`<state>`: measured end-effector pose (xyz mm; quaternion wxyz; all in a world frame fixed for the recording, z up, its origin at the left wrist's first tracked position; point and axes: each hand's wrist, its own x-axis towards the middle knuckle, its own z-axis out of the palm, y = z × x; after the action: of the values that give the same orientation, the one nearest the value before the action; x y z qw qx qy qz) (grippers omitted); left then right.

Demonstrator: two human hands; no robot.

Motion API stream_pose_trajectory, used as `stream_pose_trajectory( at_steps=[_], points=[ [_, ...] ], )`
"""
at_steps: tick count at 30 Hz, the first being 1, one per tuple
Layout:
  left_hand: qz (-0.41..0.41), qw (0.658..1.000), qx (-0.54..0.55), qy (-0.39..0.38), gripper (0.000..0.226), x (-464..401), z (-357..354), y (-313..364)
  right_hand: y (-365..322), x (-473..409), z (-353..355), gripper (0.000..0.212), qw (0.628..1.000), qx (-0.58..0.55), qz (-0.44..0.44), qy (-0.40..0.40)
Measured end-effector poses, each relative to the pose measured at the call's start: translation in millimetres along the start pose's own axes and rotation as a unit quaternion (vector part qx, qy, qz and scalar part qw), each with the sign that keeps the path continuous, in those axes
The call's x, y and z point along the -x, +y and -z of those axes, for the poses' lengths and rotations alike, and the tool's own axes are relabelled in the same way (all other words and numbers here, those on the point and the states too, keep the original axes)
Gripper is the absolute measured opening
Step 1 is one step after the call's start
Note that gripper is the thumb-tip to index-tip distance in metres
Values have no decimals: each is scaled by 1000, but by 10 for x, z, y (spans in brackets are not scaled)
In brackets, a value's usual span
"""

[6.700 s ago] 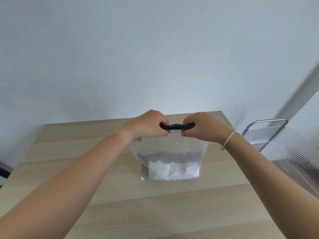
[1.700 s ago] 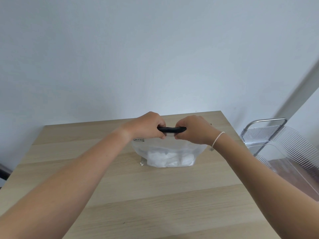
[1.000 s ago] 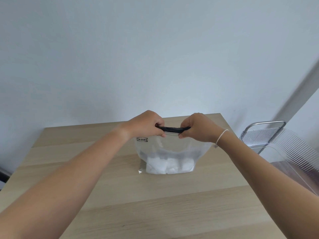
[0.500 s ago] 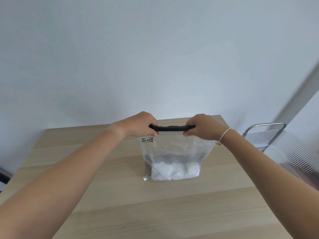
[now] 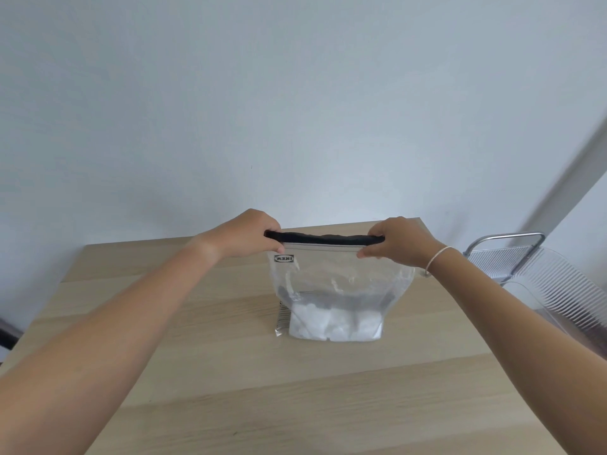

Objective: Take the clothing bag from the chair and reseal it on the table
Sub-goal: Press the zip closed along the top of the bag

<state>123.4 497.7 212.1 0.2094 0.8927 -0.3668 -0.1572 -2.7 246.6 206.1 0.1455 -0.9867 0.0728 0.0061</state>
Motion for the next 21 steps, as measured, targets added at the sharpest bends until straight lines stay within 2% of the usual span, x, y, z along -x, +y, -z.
stream_pose_trajectory(
  at_steps=[3, 8, 10, 12, 14, 17, 21],
  points=[
    [9, 1000, 14, 2, 25, 3, -49, -67, 6, 2, -16, 39, 1000, -6, 3, 3],
    [11, 999, 39, 16, 26, -17, -125, -125, 15, -4, -60, 32, 999, -19, 11, 36],
    [7, 998, 57, 30, 27, -26, -115, -140, 56, -7, -85, 37, 998, -31, 18, 49],
    [7, 997, 60, 38, 23, -30, -96, -184, 131, -7, -85, 36, 997, -45, 18, 53],
    [10, 997, 56, 44, 19, -27, -84, -264, 240, -3, -62, 26, 997, -53, 4, 48],
    [8, 993, 100, 60, 4, -23, -85, -386, 397, 15, -51, 20, 995, -88, -15, 46],
    [37, 990, 124, 60, 21, -40, -125, -479, 474, 19, -92, 25, 979, -185, -49, 74]
  ],
)
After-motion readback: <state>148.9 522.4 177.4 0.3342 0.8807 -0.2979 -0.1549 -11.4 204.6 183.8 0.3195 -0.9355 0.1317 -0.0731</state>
